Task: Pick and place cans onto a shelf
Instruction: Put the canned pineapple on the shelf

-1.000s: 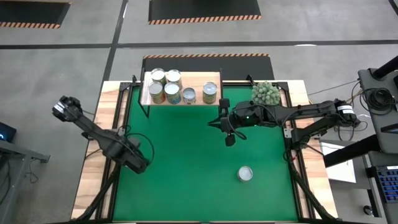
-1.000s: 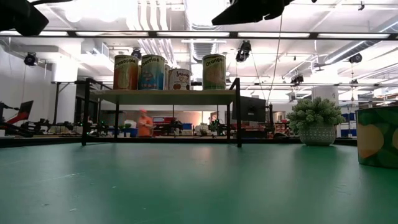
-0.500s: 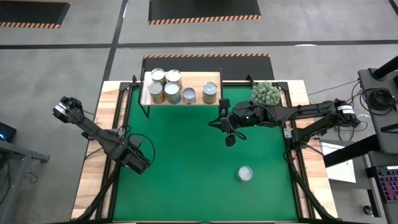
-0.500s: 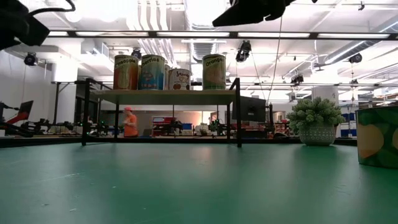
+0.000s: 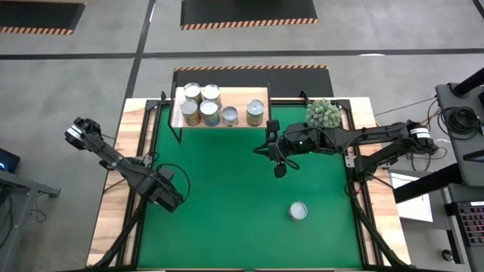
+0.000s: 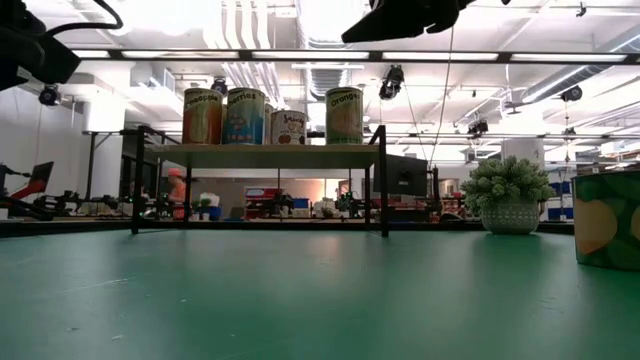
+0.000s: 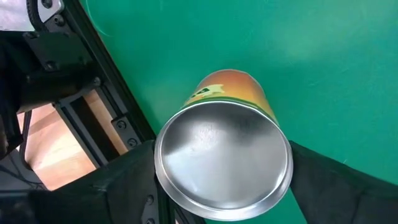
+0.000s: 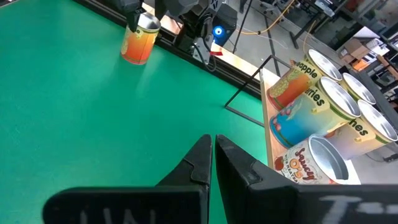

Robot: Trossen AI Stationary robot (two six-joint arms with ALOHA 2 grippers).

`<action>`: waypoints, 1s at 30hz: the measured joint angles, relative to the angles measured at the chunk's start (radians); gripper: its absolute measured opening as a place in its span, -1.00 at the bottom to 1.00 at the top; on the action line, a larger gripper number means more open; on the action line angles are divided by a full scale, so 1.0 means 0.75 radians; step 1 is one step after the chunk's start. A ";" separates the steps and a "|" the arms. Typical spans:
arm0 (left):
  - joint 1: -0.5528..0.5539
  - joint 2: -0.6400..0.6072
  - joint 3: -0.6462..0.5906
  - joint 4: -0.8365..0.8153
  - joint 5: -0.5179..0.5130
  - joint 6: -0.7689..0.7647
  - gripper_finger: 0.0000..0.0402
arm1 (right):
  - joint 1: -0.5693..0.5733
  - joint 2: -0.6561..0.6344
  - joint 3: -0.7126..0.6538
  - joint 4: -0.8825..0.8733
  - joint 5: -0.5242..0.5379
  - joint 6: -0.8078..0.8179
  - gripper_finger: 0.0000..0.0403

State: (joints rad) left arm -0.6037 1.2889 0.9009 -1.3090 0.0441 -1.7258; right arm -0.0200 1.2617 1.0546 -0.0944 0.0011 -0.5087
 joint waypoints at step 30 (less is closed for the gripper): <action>0.348 0.244 1.229 -0.120 -0.941 1.292 0.52 | 0.000 -0.357 -0.168 -0.070 -0.002 0.071 -0.96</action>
State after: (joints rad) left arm -0.3424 1.4721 1.8227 -1.3993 -0.6615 -0.7569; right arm -0.0200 0.9936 0.9286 -0.1466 -0.0002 -0.4557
